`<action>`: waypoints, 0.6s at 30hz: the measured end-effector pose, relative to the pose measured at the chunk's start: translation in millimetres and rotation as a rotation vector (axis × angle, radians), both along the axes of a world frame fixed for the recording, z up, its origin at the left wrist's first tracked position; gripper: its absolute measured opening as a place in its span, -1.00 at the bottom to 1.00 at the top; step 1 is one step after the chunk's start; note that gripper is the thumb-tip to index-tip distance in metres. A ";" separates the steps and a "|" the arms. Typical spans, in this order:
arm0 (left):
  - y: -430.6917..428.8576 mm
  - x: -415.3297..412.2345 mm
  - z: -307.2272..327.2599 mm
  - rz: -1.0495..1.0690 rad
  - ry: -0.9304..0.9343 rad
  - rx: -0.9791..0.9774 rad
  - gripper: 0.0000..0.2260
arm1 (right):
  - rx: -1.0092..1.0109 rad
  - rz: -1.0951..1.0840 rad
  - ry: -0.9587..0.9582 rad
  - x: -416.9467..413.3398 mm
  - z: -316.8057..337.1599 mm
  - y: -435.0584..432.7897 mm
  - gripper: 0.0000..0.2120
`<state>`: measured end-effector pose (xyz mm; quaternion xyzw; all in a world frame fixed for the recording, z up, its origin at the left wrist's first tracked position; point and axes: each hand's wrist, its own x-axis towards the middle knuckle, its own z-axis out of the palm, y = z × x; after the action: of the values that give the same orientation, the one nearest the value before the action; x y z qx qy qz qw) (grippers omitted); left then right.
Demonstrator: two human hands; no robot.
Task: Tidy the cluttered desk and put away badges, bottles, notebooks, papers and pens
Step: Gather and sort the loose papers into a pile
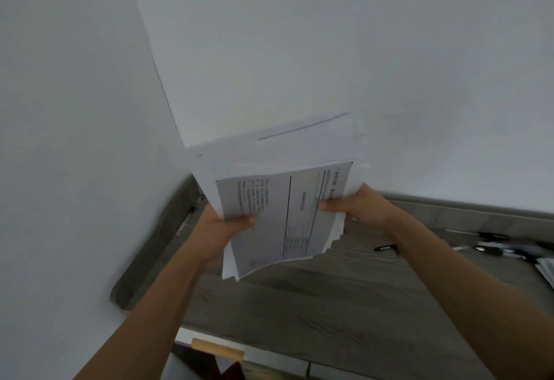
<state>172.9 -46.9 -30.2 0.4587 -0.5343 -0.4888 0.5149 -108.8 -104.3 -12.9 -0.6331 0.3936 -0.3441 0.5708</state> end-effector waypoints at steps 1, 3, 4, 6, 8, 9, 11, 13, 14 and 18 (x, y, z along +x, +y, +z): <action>-0.5 -1.7 -4.3 0.015 -0.016 0.003 -0.67 | -0.012 -0.011 0.028 -0.8 -2.0 1.8 -0.70; -1.0 -5.8 -14.7 0.040 -0.060 0.026 -0.68 | 0.009 -0.019 0.068 -4.5 -10.5 5.6 -0.71; -0.1 -6.7 -18.8 0.049 -0.082 0.041 -0.70 | 0.024 -0.022 0.082 -4.9 -16.7 6.6 -0.70; 1.0 -10.2 -20.7 0.061 -0.108 0.042 -0.73 | 0.027 -0.035 0.092 -3.0 -26.3 9.1 -0.68; -1.5 -14.4 -14.8 0.084 -0.111 -0.004 -0.72 | 0.005 -0.080 0.045 0.5 -28.5 11.4 -0.70; -2.9 -16.5 -7.9 0.099 -0.100 -0.030 -0.71 | -0.016 -0.109 0.012 2.0 -26.2 11.8 -0.71; -6.7 -17.4 6.8 0.098 -0.068 -0.073 -0.71 | -0.053 -0.156 -0.041 3.3 -17.1 10.4 -0.75; -10.3 -14.7 15.8 0.073 -0.051 -0.093 -0.73 | -0.063 -0.161 -0.084 1.8 -11.1 9.1 -0.73; -11.5 -11.9 17.0 0.068 -0.052 -0.099 -0.73 | -0.057 -0.157 -0.091 1.2 -10.6 9.0 -0.71; -12.0 -1.9 5.0 0.051 -0.038 -0.056 -0.63 | 0.019 -0.114 -0.022 3.3 -29.0 12.7 -0.66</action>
<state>171.0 -58.8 -25.2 0.4666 -0.5457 -0.4517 0.5295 -105.5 -91.6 -41.9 -0.6005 0.4261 -0.3794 0.5603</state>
